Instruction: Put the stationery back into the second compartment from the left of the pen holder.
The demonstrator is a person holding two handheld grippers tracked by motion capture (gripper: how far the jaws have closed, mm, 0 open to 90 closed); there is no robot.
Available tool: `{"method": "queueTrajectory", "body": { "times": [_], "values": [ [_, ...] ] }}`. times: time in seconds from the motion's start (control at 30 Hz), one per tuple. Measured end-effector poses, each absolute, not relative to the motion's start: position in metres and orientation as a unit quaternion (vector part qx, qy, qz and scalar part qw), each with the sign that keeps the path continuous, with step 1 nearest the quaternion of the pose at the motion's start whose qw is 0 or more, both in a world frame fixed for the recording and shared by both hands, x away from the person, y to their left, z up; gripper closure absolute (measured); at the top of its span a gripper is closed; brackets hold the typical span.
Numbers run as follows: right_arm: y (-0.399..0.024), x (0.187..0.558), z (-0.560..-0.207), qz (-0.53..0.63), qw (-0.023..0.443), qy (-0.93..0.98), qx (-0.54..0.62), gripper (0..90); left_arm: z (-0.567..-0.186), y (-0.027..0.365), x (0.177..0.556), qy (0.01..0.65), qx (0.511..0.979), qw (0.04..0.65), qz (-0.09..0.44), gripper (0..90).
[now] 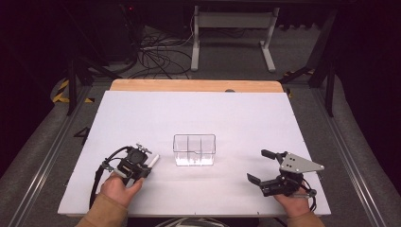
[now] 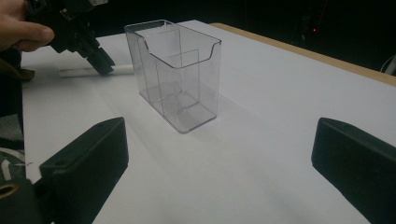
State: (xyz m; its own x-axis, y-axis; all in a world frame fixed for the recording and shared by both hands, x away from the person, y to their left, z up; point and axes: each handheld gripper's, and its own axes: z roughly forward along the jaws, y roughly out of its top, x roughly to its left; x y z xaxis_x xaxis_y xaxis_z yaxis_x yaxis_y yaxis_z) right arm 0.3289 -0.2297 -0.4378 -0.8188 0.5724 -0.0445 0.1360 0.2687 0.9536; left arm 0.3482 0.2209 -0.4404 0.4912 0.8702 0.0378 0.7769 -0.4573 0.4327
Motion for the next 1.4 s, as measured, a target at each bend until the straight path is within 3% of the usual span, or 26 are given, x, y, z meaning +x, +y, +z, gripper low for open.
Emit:
{"method": "queueTrajectory", "body": {
  "times": [0.23,0.8,1.4],
  "values": [
    [-0.230,0.329,-0.438,0.561,0.196,0.771,0.229,4.3,-0.427,0.225,0.344,0.477,0.839,0.217,0.147,78.6],
    [-0.229,0.328,-0.438,0.565,0.196,0.768,0.228,4.5,-0.391,0.239,0.330,0.440,0.798,0.370,0.181,78.6],
    [-0.229,0.328,-0.438,0.568,0.192,0.767,0.227,4.5,-0.370,0.245,0.322,0.378,0.747,0.515,0.185,78.6]
  ]
}}
